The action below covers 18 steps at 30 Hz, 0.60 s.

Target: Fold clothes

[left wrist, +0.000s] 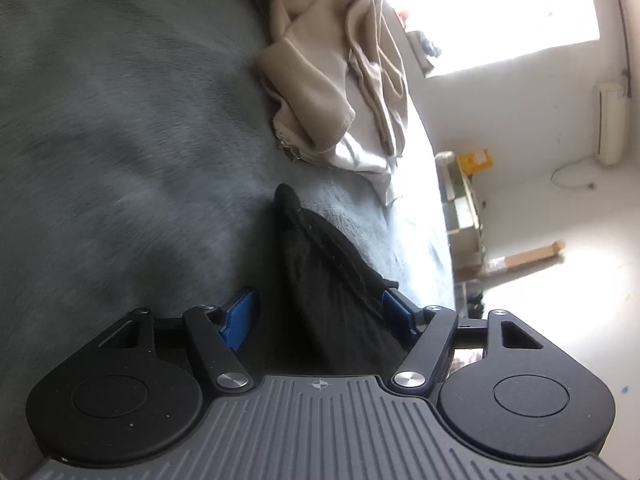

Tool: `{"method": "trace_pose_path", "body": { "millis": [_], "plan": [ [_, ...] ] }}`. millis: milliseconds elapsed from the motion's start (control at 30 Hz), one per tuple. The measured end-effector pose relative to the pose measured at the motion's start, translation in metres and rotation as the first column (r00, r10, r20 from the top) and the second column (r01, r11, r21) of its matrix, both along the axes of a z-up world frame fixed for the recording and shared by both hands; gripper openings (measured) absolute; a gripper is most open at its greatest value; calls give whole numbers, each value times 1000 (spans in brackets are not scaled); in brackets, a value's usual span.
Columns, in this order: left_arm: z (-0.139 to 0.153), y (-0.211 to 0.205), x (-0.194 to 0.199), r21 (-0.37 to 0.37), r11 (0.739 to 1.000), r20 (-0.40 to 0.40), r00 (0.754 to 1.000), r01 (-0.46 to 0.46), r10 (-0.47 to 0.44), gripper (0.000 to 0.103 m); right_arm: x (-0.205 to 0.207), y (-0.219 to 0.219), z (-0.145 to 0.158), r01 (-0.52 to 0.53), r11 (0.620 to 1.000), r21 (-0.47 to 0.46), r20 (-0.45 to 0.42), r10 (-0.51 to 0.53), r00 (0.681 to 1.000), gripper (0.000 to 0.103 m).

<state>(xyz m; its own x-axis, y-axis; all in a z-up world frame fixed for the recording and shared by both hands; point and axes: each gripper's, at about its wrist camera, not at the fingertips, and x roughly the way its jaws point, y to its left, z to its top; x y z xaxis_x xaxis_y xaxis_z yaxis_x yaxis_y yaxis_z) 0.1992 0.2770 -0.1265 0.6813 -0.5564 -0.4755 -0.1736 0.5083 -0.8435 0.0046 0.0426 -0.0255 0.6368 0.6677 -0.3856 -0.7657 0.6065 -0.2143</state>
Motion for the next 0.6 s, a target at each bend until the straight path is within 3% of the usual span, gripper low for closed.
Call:
{"method": "trace_pose_path", "body": {
  "millis": [233,467,600],
  "plan": [
    [-7,-6,24,11,1000,-2,1000,24,-24,46,2,1,1,1,1000,21,-4,-1,1000,12],
    [-17,-6,28,8,1000,-12,1000,12,-12,11,0,3,1,5,1000,21,15,-5,1000,12],
    [-18,-7,29,8,1000,-21,1000,-2,2,4,2,2,-1,16,999,29,9,-17,1000,12]
  ]
}}
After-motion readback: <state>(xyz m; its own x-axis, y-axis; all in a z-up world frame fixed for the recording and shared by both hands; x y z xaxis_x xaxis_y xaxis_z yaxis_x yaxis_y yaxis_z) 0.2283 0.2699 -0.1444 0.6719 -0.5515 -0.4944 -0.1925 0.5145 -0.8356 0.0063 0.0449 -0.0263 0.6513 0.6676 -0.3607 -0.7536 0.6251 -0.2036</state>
